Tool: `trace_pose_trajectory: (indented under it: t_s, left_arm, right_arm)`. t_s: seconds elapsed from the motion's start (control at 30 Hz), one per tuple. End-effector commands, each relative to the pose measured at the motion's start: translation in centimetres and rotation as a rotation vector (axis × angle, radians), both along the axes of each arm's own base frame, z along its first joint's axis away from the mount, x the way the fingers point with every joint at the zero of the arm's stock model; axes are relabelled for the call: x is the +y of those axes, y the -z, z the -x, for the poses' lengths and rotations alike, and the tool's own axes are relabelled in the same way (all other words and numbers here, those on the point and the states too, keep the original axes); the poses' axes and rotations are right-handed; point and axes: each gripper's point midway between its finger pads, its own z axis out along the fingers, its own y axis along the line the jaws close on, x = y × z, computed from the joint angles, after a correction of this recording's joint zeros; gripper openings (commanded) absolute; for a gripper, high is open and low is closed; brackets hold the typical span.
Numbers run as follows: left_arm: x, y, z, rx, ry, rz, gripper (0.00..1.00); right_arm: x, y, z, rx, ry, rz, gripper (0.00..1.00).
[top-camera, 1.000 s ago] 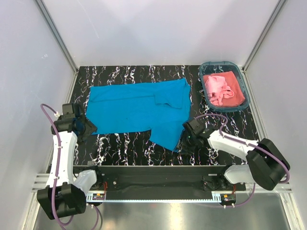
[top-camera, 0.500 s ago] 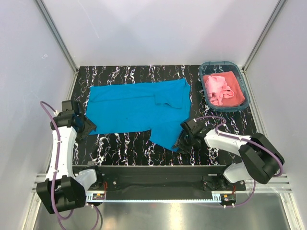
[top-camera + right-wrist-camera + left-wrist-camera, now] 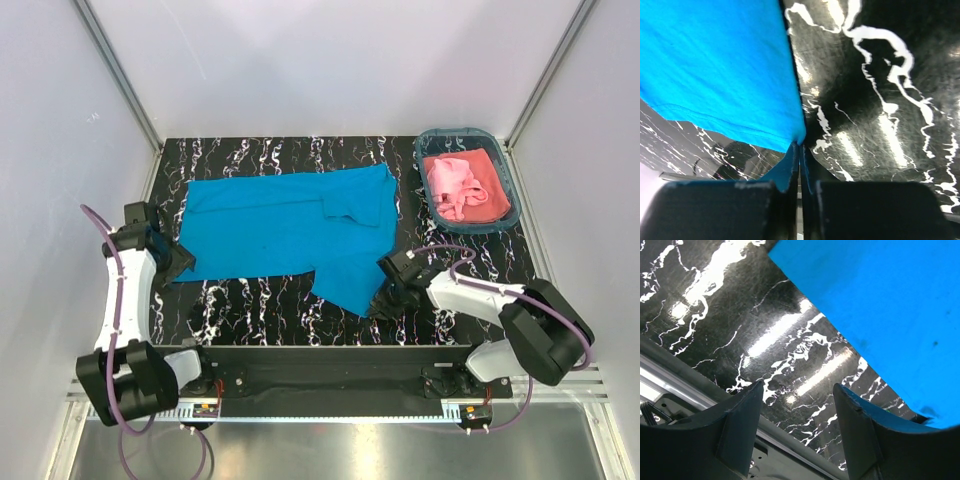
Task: Fold and stack the t-shirts
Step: Fold the tshirt
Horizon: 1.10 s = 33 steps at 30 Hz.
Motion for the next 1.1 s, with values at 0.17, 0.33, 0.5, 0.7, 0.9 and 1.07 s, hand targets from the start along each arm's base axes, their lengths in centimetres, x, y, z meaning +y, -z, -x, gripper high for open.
trace_pose_trajectory:
  t_s: [0.17, 0.33, 0.5, 0.7, 0.9, 1.07]
  left_arm:
    - [4.3, 2.0, -2.5, -0.026, -0.101, 0.020, 0.48]
    - [6.0, 4.7, -4.7, -0.074, -0.143, 0.131, 0.43]
    - [6.5, 7.0, -5.5, -0.034, -0.148, 0.153, 0.43]
    - [7.2, 8.9, -6.5, -0.007, -0.185, 0.166, 0.45]
    - [7.0, 10.4, -6.8, 0.040, -0.233, 0.219, 0.42]
    - [7.3, 11.3, -6.0, 0.069, -0.277, 0.200, 0.41]
  right_arm:
    - [-1.6, 0.8, 0.7, -0.023, -0.126, 0.099, 0.00]
    - [-1.8, 0.0, 1.0, -0.071, -0.160, 0.077, 0.00]
    - [-1.3, -0.8, 0.4, -0.095, -0.190, 0.072, 0.00]
    - [-0.8, -0.8, 0.3, -0.095, -0.219, 0.061, 0.00]
    - [-0.7, -0.7, 0.0, -0.099, -0.229, 0.066, 0.00]
    - [-0.8, -0.6, 0.0, -0.097, -0.223, 0.070, 0.00]
